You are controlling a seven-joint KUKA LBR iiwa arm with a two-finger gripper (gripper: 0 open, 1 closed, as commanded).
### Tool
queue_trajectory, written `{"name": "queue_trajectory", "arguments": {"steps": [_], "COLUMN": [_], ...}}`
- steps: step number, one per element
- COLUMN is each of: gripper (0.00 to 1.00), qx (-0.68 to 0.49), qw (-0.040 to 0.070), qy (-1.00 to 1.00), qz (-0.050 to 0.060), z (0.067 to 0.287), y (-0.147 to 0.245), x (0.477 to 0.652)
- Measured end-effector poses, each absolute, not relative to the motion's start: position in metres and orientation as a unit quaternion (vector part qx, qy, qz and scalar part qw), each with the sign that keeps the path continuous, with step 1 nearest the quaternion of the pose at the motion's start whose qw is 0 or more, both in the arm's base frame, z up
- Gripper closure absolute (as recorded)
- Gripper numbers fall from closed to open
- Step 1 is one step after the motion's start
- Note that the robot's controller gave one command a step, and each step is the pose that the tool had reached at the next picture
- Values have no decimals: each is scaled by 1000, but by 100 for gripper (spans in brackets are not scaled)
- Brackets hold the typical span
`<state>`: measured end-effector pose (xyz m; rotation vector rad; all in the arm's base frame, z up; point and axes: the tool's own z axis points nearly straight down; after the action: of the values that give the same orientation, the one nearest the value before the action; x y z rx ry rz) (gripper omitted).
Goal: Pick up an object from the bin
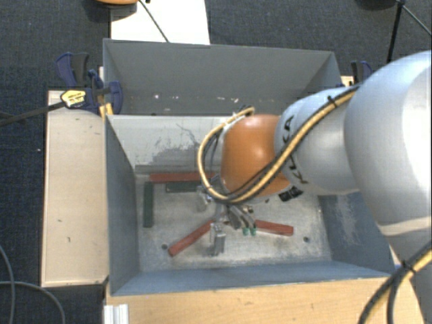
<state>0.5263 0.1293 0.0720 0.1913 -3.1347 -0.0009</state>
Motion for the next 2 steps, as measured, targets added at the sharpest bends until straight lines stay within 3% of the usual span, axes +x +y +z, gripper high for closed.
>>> {"name": "queue_trajectory", "arguments": {"steps": [1, 2], "gripper": [100, 100], "qx": [21, 20], "qw": [0, 0], "qy": [-1000, -1000], "qz": [-1, 0], "z": [70, 70], "y": [137, 137], "x": [492, 492]}}
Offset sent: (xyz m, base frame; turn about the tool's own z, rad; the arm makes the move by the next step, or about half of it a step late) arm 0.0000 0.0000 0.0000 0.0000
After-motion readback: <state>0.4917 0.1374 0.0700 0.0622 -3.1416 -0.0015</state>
